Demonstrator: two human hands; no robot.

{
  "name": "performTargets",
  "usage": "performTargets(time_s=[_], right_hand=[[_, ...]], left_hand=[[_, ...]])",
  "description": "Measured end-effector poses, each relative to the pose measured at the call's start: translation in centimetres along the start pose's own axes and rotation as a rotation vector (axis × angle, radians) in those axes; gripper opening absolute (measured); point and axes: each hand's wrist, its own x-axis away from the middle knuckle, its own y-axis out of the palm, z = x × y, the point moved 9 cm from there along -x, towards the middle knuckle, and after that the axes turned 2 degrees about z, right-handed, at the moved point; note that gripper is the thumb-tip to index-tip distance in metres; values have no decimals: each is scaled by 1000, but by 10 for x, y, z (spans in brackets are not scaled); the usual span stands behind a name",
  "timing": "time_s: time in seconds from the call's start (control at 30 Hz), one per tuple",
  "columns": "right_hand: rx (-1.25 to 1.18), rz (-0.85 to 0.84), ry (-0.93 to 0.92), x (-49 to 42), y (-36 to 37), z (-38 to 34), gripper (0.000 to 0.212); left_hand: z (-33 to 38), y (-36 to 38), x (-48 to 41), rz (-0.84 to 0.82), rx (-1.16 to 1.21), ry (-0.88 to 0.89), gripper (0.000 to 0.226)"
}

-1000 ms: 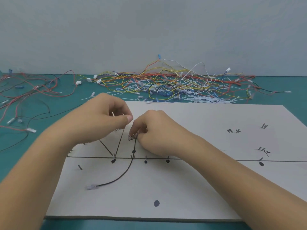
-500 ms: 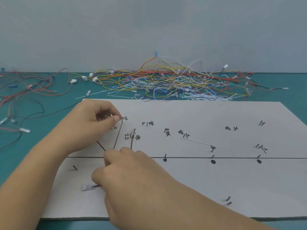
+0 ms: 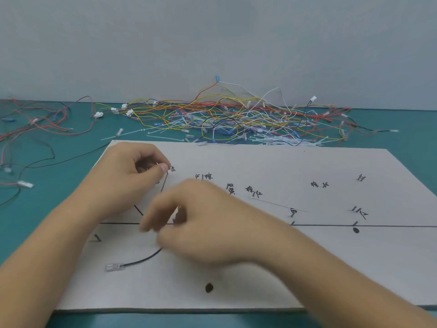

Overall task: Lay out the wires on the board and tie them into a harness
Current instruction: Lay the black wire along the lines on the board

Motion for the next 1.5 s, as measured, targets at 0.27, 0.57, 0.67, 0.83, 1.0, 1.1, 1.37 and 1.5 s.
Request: performTargets(time_s=[0.27, 0.57, 0.67, 0.83, 1.0, 1.1, 1.37, 1.5], right_hand=[[330, 523, 315, -65, -145, 110, 33], [257, 517, 332, -70, -159, 150, 24], [270, 544, 306, -69, -166, 150, 19], [317, 607, 251, -69, -166, 147, 15], [420, 795, 65, -61, -176, 118, 20], [385, 877, -55, -52, -182, 101, 17], [133, 634, 103, -57, -174, 143, 37], [161, 1066, 308, -20, -229, 176, 30]], left_hand=[[-4, 5, 0, 51, -57, -11, 19], [-8, 2, -3, 99, -24, -41, 18], [-7, 1, -2, 99, -27, -44, 18], [-7, 0, -1, 105, -19, -55, 18], [-6, 0, -2, 103, -27, -53, 18], [-5, 0, -1, 103, -27, -55, 17], [-2, -1, 0, 101, -32, -53, 18], [-1, -1, 0, 98, -29, -58, 19]])
